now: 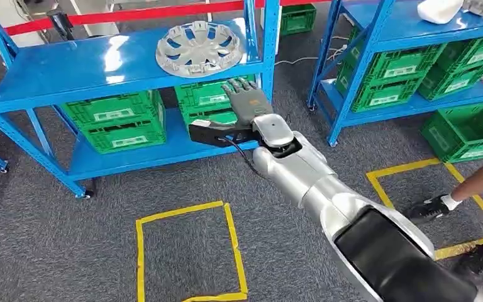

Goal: Take the parts from the cabinet and place them on the table.

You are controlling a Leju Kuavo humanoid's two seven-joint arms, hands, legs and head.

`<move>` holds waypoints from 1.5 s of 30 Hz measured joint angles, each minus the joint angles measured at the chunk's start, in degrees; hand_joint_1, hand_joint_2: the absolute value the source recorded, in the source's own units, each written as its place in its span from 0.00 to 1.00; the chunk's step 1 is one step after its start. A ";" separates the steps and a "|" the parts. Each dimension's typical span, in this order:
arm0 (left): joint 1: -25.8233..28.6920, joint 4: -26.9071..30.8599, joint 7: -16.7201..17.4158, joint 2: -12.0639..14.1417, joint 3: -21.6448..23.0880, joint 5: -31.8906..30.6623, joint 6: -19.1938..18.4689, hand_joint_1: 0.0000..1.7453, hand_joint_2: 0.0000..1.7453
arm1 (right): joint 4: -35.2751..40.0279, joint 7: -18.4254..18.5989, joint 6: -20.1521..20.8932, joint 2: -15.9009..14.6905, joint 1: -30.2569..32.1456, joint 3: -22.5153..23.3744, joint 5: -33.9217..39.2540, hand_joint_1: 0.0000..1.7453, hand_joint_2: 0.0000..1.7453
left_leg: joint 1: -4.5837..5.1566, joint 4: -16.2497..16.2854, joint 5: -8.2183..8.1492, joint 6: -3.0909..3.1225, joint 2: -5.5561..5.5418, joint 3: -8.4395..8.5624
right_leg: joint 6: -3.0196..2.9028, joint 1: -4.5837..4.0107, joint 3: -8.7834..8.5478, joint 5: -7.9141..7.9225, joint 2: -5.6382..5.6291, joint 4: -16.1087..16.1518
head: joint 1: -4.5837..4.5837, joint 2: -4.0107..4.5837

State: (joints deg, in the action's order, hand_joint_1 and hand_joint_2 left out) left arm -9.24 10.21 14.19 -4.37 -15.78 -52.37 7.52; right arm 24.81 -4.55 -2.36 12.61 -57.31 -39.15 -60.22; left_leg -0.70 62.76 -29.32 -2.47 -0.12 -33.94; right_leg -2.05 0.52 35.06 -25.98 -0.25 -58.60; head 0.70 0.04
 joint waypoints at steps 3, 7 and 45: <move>-0.05 -0.02 0.09 0.00 0.00 -0.09 -0.24 0.00 0.00 | -0.02 -0.11 0.00 0.00 0.31 -0.24 -0.02 0.00 0.00 | -0.09 11.90 -4.57 -0.49 -0.01 -7.55 | -0.39 -0.15 -0.69 -0.88 -0.02 -0.02 | -0.02 0.00; 0.15 -0.07 0.22 0.02 0.00 -0.11 -0.24 0.00 0.00 | -0.02 -0.20 0.00 0.00 0.50 -0.44 -0.02 0.00 0.00 | -0.06 2.75 3.98 0.39 0.00 -5.90 | -0.09 -0.19 -3.04 -2.59 -0.26 -0.04 | 0.00 0.00; 0.12 -0.35 0.42 -0.04 -0.22 -0.81 -0.26 0.00 0.00 | -0.02 -0.46 0.02 -0.61 1.08 -2.10 0.72 0.00 0.00 | 0.62 -4.43 6.07 2.14 0.09 -3.91 | 1.59 -0.50 -6.38 -5.44 -0.30 0.18 | 0.51 0.00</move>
State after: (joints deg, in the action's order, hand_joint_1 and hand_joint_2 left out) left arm -9.13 9.86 14.60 -4.42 -16.00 -53.18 7.26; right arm 24.79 -5.01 -2.34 12.00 -56.23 -41.24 -59.49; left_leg -0.08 58.33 -23.25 -0.33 -0.03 -37.84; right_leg -0.45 0.02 28.68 -31.42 -0.55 -58.41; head 1.20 0.04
